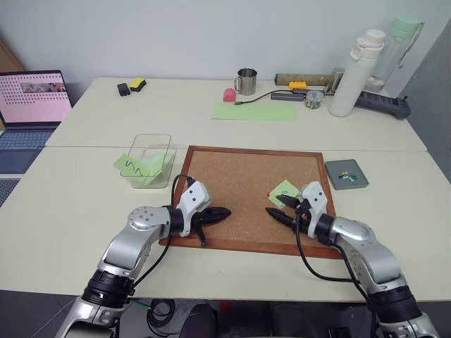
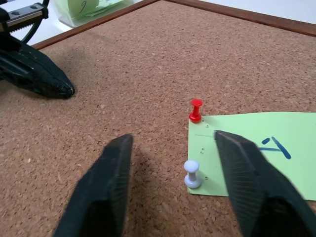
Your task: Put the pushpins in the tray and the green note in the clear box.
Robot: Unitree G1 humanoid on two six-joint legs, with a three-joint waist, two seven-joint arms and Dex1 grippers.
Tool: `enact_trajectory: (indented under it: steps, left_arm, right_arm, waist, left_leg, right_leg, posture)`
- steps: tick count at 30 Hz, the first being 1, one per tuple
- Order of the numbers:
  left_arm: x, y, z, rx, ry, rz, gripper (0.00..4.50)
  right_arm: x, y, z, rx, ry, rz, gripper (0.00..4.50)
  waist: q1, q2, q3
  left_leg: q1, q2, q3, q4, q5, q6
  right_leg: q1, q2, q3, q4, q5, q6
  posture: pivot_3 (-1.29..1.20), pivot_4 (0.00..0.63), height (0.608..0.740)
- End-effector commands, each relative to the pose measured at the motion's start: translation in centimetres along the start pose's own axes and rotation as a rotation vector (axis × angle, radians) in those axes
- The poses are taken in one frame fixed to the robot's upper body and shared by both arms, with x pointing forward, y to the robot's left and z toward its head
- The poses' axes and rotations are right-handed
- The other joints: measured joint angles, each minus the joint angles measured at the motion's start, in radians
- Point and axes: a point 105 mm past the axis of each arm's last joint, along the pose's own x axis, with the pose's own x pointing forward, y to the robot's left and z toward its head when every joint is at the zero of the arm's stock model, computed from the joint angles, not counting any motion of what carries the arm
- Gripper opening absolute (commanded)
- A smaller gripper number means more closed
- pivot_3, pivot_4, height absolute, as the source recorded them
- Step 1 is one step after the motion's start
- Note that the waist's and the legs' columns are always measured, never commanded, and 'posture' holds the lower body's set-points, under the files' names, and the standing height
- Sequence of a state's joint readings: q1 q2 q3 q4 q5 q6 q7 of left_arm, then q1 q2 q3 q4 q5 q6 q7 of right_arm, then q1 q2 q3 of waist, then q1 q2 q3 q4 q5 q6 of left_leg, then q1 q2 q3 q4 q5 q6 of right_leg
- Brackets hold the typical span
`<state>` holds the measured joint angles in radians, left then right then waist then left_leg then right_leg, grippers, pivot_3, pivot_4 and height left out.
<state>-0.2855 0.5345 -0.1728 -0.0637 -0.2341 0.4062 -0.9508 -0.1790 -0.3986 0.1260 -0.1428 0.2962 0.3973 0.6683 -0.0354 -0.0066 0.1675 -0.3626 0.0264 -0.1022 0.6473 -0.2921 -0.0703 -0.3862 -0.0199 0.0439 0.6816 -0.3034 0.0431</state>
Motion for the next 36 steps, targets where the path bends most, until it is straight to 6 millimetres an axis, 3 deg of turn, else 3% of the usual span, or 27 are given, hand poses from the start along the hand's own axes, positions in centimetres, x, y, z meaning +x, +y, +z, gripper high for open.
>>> enact_trajectory:
  steps: [1, 9, 14, 18, 21, 29, 30, 36]
  left_arm:
    - [-0.2, 0.0, -0.4, 0.001, 0.019, 0.009, 0.00]
    - [0.0, 0.0, -0.2, 0.004, 0.012, 0.007, 0.00]
    - [0.0, -0.1, -0.3, 0.004, 0.012, 0.006, 0.00]
    - [0.0, -0.1, -0.3, 0.002, 0.013, 0.005, 0.00]
    - [-0.1, -0.1, -0.4, 0.001, 0.014, 0.004, 0.00]
    - [0.1, -0.3, -0.3, 0.002, 0.011, -0.007, 0.00]
    - [0.1, -0.3, -0.3, 0.003, 0.012, -0.007, 0.00]
    - [0.1, -0.3, -0.3, 0.004, 0.013, -0.008, 0.00]
  right_arm:
    - [0.0, -0.6, 0.9, -0.007, -0.032, -0.022, 1.76]
    - [-0.5, -1.5, 0.6, -0.026, -0.017, -0.064, 0.03]
    - [-0.9, -1.3, 1.5, -0.035, -0.056, -0.060, 0.03]
    - [-1.3, -0.2, 4.6, -0.020, -0.186, -0.017, 0.03]
    - [-1.6, 0.1, 5.8, -0.012, -0.229, -0.010, 0.03]
    - [-2.6, -1.7, 6.3, 0.069, -0.273, -0.100, 0.03]
    - [-2.8, -2.3, 6.6, 0.075, -0.289, -0.133, 0.03]
    - [-6.1, -11.9, 6.6, -0.014, -0.209, -0.572, 0.03]
  waist:
    - [0.000, 0.000, 0.000]
    - [0.000, 0.000, 0.000]
    - [0.000, 0.000, 0.000]
    - [0.002, 0.000, 0.000]
    - [0.002, 0.000, 0.000]
    - [0.002, 0.000, 0.000]
    - [0.002, 0.000, 0.000]
    - [0.002, 0.000, 0.000]
  left_leg:
    - [0.000, 0.000, 0.000, 0.000, 0.000, 0.000]
    - [0.000, 0.000, 0.000, 0.000, 0.000, 0.000]
    - [0.000, 0.000, 0.000, 0.000, 0.000, 0.000]
    - [-0.001, 0.000, 0.000, 0.000, 0.000, 0.000]
    - [-0.001, 0.000, 0.000, 0.000, 0.000, 0.000]
    - [0.000, 0.000, 0.000, 0.000, 0.000, 0.000]
    - [0.000, 0.000, 0.000, 0.000, 0.000, 0.000]
    - [0.000, 0.000, 0.000, 0.000, 0.000, 0.000]
  right_leg:
    - [0.000, 0.000, 0.000, 0.000, 0.000, 0.000]
    - [0.000, 0.000, 0.000, 0.000, 0.000, 0.000]
    - [0.000, 0.000, 0.000, 0.000, 0.000, 0.000]
    - [0.000, 0.000, 0.000, 0.000, 0.000, 0.000]
    - [-0.001, 0.000, 0.000, 0.000, 0.000, 0.000]
    - [0.000, 0.000, 0.000, 0.000, 0.000, 0.000]
    - [0.000, 0.000, 0.000, 0.000, 0.000, 0.000]
    - [0.000, 0.000, 0.000, 0.000, 0.000, 0.000]
  posture:
    - [0.00, 0.150, 0.740]
    - [0.00, 0.150, 0.740]
    - [0.00, 0.150, 0.740]
    - [0.00, 0.150, 0.740]
    - [0.00, 0.150, 0.740]
    - [0.00, 0.150, 0.740]
    - [0.00, 0.150, 0.740]
    - [0.00, 0.150, 0.740]
